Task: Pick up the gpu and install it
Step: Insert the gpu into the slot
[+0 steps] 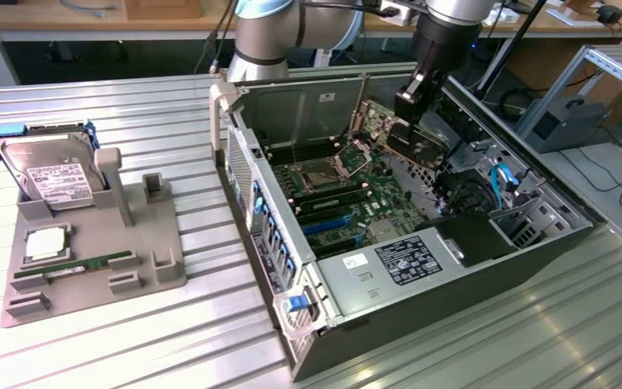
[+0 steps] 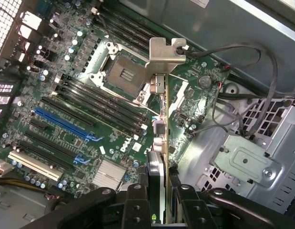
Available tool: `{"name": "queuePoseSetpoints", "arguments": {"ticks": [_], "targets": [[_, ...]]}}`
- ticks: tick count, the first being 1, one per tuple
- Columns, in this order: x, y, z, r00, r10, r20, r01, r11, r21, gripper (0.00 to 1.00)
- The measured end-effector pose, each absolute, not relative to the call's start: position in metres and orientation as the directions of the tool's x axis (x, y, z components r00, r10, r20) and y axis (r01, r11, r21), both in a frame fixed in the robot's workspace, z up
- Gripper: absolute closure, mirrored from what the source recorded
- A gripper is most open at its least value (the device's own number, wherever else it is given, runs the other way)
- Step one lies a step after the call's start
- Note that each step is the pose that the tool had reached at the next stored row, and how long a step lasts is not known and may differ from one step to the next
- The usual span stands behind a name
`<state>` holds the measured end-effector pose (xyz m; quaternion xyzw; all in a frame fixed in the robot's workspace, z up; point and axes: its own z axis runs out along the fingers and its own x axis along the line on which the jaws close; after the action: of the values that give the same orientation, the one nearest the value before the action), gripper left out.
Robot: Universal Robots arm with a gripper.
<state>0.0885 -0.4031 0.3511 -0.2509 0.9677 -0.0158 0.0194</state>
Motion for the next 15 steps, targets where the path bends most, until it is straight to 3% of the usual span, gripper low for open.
{"name": "queuePoseSetpoints", "arguments": {"ticks": [15], "targets": [[0.0885, -0.4031, 0.3511, -0.822, -0.568, -0.030, -0.567, 0.823, -0.040, 0.73]]}}
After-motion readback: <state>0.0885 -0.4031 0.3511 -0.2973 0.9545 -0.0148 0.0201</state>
